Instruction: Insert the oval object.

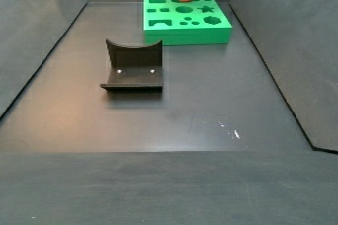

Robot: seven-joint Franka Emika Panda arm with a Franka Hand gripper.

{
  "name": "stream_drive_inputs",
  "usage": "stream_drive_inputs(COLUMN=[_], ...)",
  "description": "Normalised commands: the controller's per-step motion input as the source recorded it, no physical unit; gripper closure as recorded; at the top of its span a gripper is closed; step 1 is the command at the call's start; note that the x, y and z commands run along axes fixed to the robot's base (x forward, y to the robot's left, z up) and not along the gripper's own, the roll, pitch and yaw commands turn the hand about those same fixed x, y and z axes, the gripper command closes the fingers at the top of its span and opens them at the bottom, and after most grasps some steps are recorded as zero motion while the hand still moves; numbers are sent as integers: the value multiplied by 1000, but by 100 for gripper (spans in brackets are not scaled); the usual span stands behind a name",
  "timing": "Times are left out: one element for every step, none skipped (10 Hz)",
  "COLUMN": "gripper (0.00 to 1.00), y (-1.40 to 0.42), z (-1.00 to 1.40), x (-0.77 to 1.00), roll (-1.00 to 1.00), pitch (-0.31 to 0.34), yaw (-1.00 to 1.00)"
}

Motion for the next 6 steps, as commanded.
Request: stream_drive_inputs(gripper=[100,100,100,100,100,100], y=[0,0,-26,-51,-74,0], z=[-274,-203,-114,-77,-57,0], x=[0,3,143,277,477,163], roll=[59,27,0,0,14,74], pitch=[0,0,0,0,27,66], yaw=[-1000,-1000,-926,-814,-543,-223])
